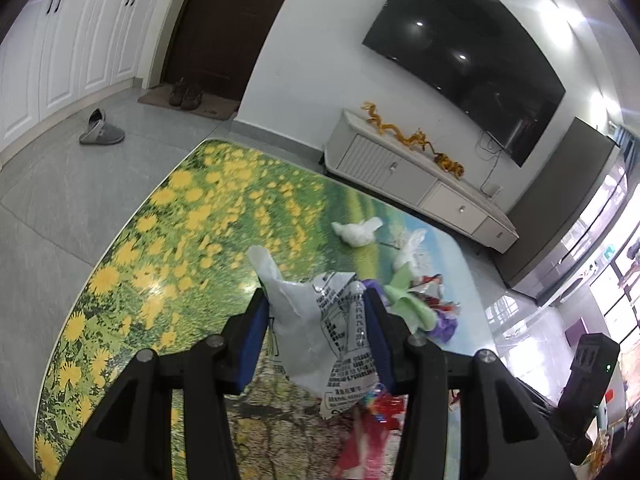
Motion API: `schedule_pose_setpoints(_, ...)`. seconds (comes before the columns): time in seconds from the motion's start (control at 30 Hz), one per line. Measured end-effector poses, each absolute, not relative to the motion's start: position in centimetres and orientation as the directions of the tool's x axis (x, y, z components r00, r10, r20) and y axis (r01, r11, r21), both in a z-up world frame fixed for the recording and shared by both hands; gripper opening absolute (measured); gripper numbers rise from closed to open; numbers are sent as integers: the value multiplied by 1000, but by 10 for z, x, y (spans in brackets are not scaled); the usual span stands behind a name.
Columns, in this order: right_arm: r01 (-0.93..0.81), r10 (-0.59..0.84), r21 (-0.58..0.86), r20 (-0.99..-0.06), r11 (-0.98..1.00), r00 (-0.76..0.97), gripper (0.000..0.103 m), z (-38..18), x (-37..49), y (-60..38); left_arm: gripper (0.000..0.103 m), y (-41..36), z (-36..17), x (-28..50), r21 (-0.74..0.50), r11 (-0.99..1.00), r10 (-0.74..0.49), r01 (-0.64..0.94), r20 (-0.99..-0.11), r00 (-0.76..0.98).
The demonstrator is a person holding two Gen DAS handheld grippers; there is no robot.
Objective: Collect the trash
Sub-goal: 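Carry both items to the bin and open both tools to drop them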
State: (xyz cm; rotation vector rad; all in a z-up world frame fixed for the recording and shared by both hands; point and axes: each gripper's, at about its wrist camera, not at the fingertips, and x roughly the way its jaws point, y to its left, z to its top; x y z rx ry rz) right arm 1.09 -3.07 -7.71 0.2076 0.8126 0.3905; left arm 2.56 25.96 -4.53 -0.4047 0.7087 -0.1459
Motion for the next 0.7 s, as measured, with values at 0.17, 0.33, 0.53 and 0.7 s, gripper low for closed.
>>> schedule_pose_setpoints(0.17,-230,400,339,-615,912,680,49,-56,4,-57,45,212,-20,28,-391,916,-325,94,-581,747)
schedule_pose_setpoints(0.33,-148,332,346,-567,926,754,49,-40,-5,-113,45,140,-1,34,-402,886,-438,233,-555,707)
schedule_pose_setpoints(0.53,16,175,332,-538,943,825,49,-35,-23,-197,45,21,12,45,-380,824,-566,420,-559,606)
schedule_pose_setpoints(0.7,199,-8,281,-559,939,829,50,-46,-41,-269,45,-84,1,57,-369,762,-632,532,-603,486)
